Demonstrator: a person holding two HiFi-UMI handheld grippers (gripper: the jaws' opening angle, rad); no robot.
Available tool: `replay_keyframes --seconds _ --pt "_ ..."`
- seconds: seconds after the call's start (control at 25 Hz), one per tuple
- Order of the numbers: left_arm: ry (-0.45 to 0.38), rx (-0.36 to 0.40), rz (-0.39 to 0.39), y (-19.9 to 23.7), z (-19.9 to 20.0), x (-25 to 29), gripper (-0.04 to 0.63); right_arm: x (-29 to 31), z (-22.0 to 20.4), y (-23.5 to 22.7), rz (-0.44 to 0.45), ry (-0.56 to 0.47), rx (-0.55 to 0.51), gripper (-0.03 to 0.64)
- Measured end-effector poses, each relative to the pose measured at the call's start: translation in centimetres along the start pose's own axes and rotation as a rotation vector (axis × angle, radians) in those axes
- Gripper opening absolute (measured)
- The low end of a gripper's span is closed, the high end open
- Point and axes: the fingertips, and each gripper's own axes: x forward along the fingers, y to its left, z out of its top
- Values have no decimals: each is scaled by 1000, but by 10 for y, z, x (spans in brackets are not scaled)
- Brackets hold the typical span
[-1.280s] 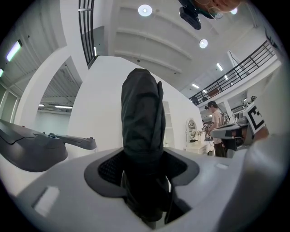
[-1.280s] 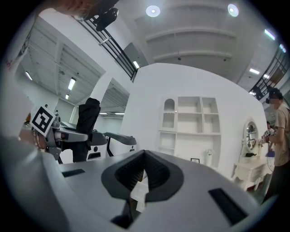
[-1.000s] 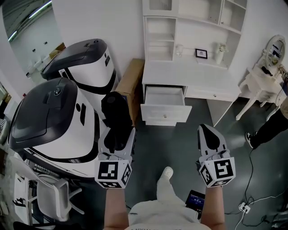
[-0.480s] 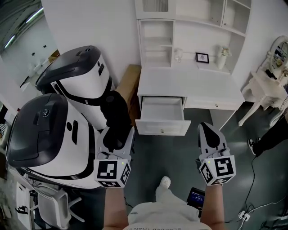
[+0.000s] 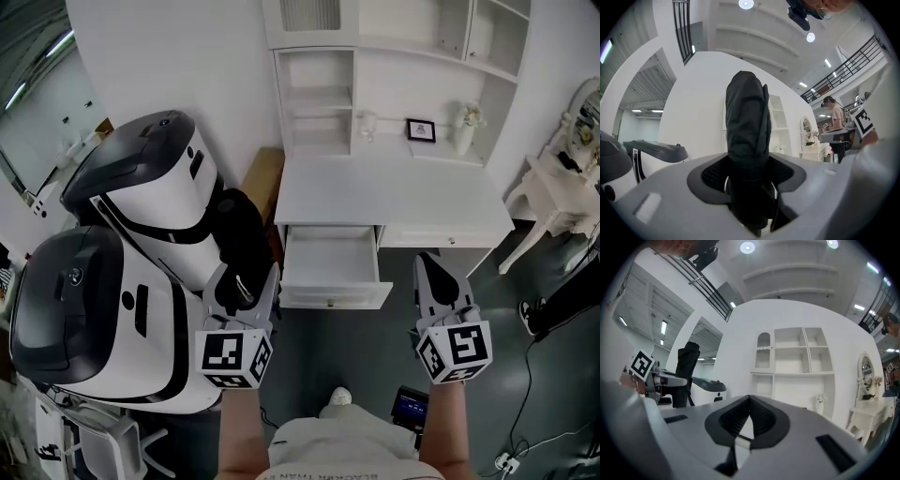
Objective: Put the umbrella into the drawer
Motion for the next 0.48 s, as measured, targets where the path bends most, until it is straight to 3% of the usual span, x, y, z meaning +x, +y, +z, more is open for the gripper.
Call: replay_keyframes --seconds 0.48 --pt "18 7 -35 -8 -10 63 245 29 -19 -41 -39 28 10 8"
